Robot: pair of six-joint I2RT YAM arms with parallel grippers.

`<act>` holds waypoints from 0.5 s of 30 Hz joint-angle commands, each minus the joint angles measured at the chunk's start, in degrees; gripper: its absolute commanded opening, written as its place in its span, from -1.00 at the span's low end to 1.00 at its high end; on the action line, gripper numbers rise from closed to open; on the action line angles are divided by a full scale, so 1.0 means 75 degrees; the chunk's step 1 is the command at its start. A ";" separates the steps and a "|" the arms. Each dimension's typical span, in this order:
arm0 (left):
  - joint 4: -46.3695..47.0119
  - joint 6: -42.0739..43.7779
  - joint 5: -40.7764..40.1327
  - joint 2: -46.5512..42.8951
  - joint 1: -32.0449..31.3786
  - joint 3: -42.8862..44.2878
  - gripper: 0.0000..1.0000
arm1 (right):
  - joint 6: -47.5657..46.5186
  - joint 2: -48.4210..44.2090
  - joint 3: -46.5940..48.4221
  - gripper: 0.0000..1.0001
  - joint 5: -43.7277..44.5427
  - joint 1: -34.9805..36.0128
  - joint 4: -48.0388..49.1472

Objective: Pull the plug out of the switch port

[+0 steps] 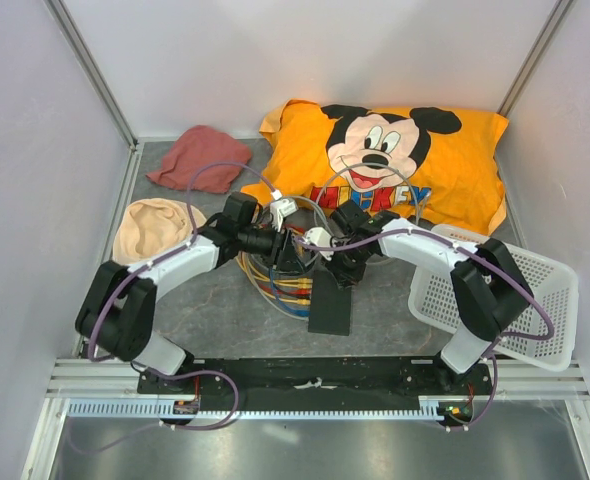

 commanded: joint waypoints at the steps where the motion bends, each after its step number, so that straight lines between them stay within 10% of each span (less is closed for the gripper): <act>1: -0.0341 0.0144 0.0972 0.0780 0.0020 0.0659 -0.21 | 0.0484 -0.0165 -0.0355 -0.93 0.0176 0.0040 0.1345; 15: -0.0987 0.0543 -0.0176 0.2714 0.0008 0.1691 -0.13 | 0.0942 -0.0352 -0.0661 -0.94 0.0048 0.0051 0.1559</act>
